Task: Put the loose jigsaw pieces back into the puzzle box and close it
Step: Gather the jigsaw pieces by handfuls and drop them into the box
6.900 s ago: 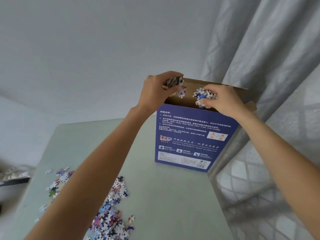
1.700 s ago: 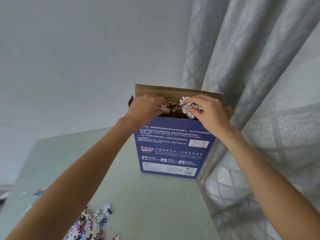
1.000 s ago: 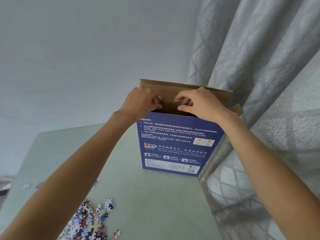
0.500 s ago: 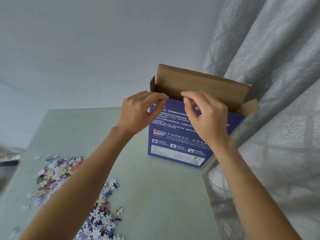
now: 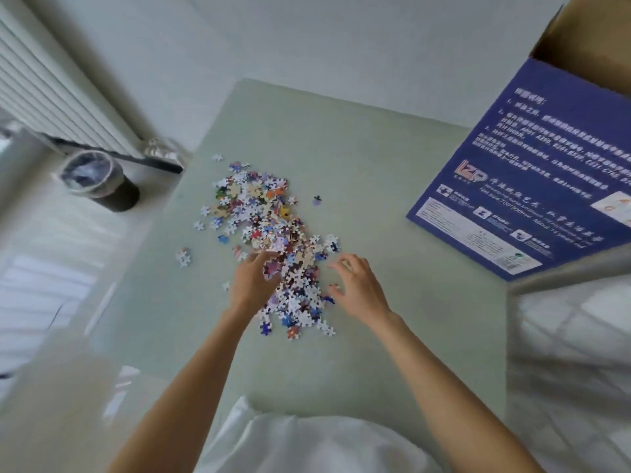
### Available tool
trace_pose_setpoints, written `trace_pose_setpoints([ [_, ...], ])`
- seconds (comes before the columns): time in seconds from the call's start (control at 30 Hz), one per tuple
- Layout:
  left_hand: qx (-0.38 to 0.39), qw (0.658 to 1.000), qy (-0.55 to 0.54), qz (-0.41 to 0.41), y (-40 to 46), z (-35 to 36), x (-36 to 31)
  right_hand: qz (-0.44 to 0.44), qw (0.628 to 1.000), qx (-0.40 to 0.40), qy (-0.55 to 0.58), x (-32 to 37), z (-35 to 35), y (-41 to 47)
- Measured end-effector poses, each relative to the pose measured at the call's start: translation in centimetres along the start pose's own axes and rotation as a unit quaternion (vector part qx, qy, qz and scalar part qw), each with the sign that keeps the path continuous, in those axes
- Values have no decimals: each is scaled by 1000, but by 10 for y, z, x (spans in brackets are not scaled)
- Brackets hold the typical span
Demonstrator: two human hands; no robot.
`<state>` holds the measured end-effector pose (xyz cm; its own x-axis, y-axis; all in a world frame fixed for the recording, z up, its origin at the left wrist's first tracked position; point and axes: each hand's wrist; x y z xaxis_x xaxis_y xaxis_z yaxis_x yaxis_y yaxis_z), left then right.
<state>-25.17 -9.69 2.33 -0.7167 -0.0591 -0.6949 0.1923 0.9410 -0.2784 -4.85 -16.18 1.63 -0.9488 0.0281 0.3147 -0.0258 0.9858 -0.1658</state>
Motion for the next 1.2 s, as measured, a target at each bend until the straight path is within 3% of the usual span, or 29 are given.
trace_pose_setpoints([
  [0.13, -30, 987, 89, -133, -38, -3, 65, 157, 978, 140, 16, 27, 45, -13],
  [0.27, -7, 983, 37, -179, -40, 1, 86, 236, 963, 119, 59, 49, 67, -18],
  [0.43, 53, 992, -2, -115, -27, 17, 74, 191, 970, 90, 120, 83, 73, 0],
  [0.67, 99, 994, 39, -27, -9, 25, 76, 110, 987, 103, -57, 75, 71, 28],
  [0.87, 100, 994, -17, -39, 0, 25, 73, 17, 982, 151, -116, 71, 63, 53],
  [1.2, 121, 992, -32, -23, 6, 24, 72, 76, 989, 119, -43, 71, 66, 35],
])
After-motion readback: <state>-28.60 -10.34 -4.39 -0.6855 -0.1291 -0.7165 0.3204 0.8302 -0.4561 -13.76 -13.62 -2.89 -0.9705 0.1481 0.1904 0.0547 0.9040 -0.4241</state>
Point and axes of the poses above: each hand's wrist, its own y-axis towards the middle knuckle, its own z-axis out of the palm, x = y × z, and after that the axes turned 11 degrees about -y, right-handed
